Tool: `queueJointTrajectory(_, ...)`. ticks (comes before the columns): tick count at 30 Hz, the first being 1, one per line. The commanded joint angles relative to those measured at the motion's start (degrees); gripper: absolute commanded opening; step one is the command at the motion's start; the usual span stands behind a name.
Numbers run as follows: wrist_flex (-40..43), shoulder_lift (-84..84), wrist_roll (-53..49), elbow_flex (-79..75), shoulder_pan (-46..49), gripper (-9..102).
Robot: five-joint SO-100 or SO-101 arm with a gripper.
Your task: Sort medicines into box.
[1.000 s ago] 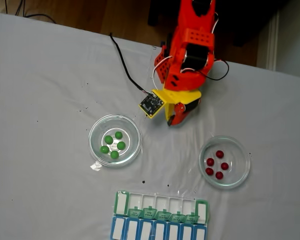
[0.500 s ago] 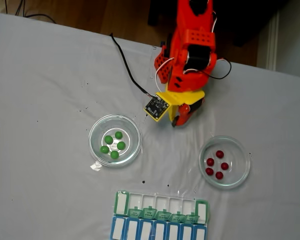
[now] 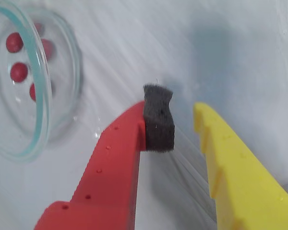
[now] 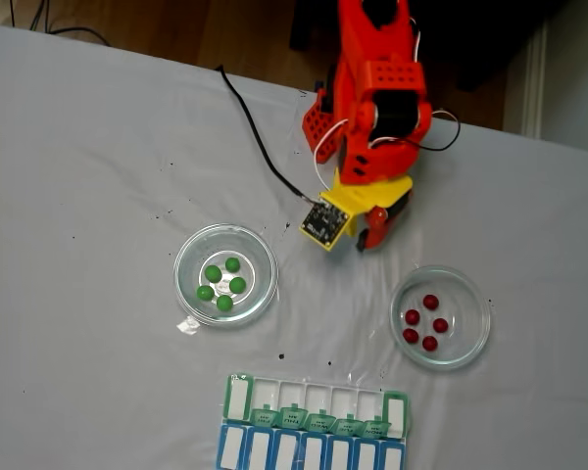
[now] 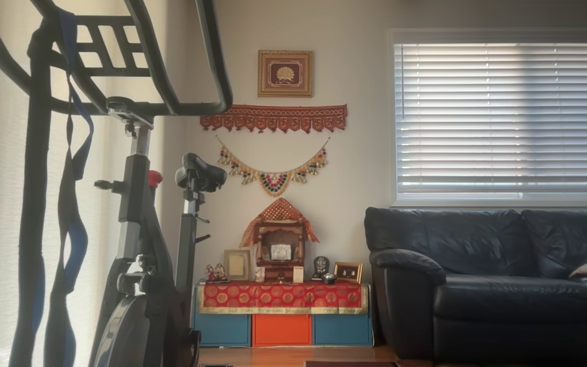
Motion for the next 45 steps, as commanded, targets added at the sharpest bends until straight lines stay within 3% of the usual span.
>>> queueJointTrajectory(1,-2.6,-0.4,3.3,-0.5,-1.2,10)
queueJointTrajectory(5,-5.5,-0.4,6.7,-5.9,-1.9,10)
queueJointTrajectory(13,-3.5,-2.1,12.3,-18.8,-6.2,10)
queueJointTrajectory(26,-2.5,-47.8,14.9,-55.9,-9.2,10)
queueJointTrajectory(31,3.2,-58.8,15.2,-69.1,-10.6,10)
queueJointTrajectory(45,9.0,-62.4,18.2,-78.3,-16.1,10)
